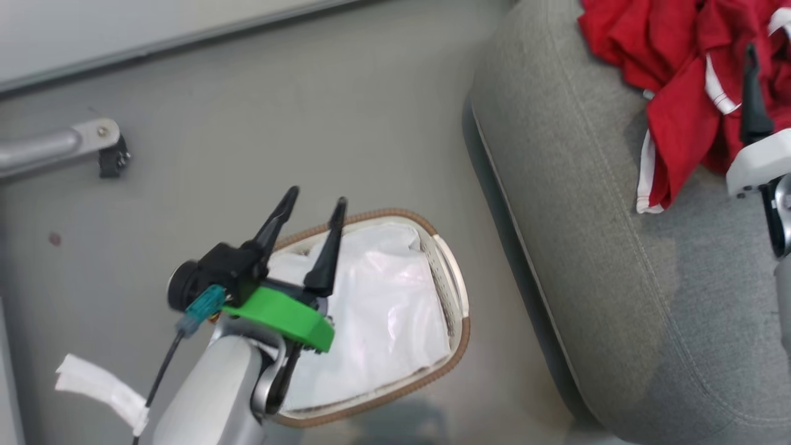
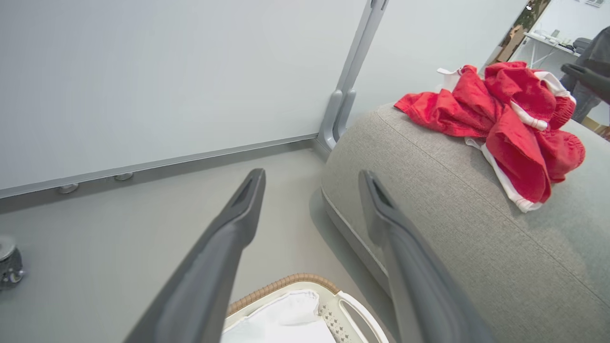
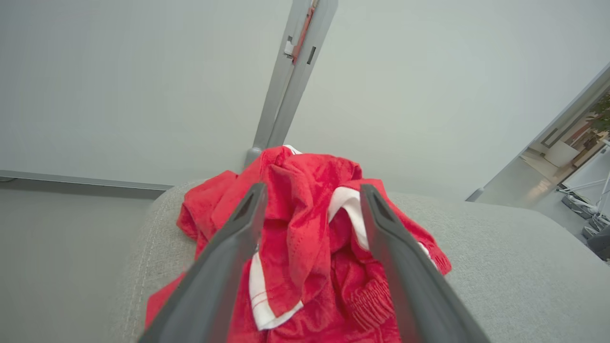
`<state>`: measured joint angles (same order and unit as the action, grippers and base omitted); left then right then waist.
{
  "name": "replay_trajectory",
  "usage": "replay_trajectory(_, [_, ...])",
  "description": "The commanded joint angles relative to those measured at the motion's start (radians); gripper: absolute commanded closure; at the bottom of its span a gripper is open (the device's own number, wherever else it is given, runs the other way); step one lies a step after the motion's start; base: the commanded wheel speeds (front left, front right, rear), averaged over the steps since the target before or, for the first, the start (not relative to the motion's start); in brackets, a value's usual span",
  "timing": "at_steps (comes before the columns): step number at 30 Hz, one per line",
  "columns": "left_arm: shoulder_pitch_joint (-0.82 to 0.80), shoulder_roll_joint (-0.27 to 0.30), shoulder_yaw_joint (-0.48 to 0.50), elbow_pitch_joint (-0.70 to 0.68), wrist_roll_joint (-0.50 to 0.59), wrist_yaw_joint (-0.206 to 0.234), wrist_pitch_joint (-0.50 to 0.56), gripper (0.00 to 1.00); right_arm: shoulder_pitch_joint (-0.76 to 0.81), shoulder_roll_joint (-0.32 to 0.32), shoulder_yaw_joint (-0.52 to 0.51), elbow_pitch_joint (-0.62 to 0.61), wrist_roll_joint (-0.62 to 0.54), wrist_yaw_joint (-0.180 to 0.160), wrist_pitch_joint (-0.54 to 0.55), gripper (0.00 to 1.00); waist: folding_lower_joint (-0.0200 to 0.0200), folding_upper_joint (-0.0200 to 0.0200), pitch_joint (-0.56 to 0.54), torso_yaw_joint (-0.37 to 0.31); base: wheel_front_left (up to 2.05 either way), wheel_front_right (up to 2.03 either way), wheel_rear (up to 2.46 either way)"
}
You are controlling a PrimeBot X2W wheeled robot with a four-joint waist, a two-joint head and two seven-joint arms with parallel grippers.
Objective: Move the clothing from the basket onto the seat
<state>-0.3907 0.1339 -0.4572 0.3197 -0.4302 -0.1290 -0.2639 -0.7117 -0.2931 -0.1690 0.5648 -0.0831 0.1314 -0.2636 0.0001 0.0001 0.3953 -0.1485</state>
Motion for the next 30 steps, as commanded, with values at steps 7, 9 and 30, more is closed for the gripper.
replay_trajectory(7, [0.141, -0.024, 0.168, 0.028, 0.005, -0.002, -0.001, 0.0, 0.104, 0.07, 0.08, -0.054, 0.033, -0.001, -0.002, 0.0, -0.0001, -0.0001, -0.232, 0.087, 0.0, 0.0, 0.0])
replay_trajectory(9, [0.177, -0.033, 0.216, 0.025, 0.014, -0.002, -0.001, 0.0, 0.13, 0.099, 0.095, -0.069, 0.044, -0.001, -0.002, 0.0, -0.0001, -0.0001, -0.258, 0.1, 0.0, 0.0, 0.0])
replay_trajectory(30, [0.433, -0.075, 0.457, -0.007, 0.07, -0.002, -0.001, 0.0, 0.505, 0.24, 0.225, -0.156, 0.238, -0.001, -0.002, 0.0, -0.0001, -0.0001, -0.392, 0.194, 0.0, 0.0, 0.0])
